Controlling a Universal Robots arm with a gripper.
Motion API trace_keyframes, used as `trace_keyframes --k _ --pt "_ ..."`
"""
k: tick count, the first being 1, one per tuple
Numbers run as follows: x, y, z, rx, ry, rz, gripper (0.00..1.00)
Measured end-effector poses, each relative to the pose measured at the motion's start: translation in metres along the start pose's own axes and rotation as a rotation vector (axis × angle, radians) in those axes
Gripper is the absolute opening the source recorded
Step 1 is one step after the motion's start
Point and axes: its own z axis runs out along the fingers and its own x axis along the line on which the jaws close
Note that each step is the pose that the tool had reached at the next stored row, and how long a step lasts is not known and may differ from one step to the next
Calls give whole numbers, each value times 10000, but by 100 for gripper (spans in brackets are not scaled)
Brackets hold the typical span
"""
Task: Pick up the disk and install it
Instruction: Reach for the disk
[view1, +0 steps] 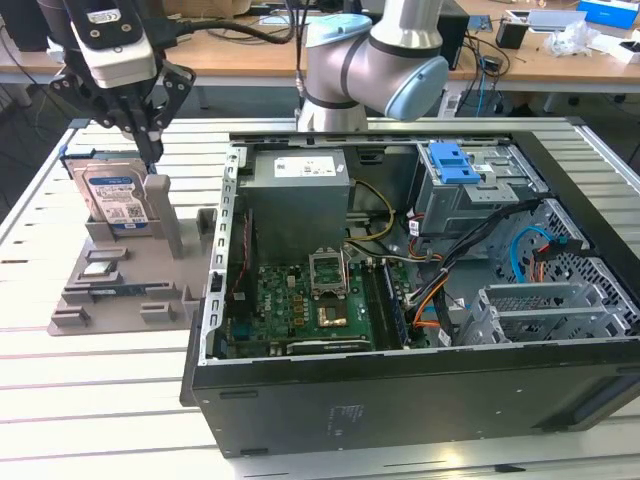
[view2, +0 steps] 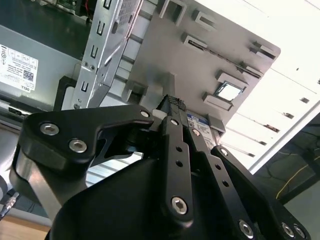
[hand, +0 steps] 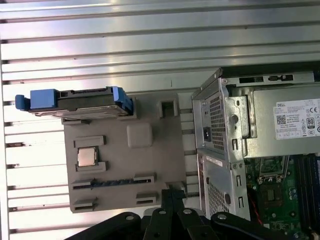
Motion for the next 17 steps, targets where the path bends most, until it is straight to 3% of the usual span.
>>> trace_keyframes --k 8,14,17 --pt "182 -14 -4 -1 -1 0 11" --pt "385 -28 -9 0 -1 0 11" --pt "447 -33 -11 0 -1 0 11"
